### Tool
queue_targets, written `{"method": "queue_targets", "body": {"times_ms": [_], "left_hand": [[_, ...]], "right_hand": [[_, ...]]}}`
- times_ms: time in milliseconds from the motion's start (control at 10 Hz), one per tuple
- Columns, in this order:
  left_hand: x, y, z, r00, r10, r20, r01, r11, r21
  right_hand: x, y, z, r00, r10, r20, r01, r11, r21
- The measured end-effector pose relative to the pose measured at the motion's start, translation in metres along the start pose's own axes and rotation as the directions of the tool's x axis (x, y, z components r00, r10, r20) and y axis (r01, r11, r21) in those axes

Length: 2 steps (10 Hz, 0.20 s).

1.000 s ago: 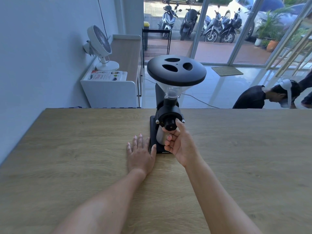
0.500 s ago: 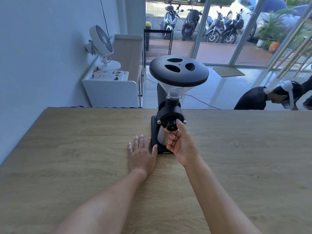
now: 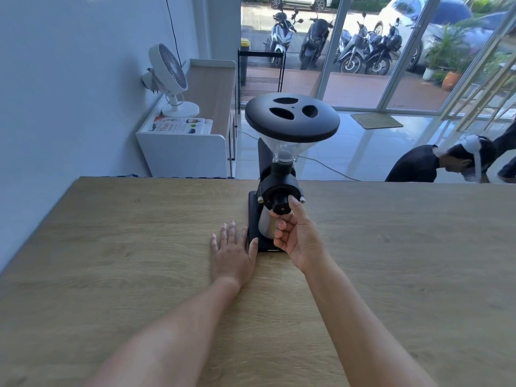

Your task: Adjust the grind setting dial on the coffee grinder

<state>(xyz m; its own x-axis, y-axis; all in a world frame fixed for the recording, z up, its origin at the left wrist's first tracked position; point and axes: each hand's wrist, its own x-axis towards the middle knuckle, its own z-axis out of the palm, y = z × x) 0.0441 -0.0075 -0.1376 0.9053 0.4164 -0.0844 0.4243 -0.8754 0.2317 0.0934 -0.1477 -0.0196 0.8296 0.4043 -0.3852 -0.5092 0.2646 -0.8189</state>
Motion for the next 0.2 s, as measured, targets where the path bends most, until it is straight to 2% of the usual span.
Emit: {"method": "queue_targets", "body": {"times_ms": [200], "left_hand": [[-0.0098,-0.0046,0.0028,0.999,0.052,0.013,-0.052,0.999,0.008]], "right_hand": [[-0.0104,0.0038,-0.0015,0.999,-0.019,-0.027,0.019,1.0,-0.017]]}}
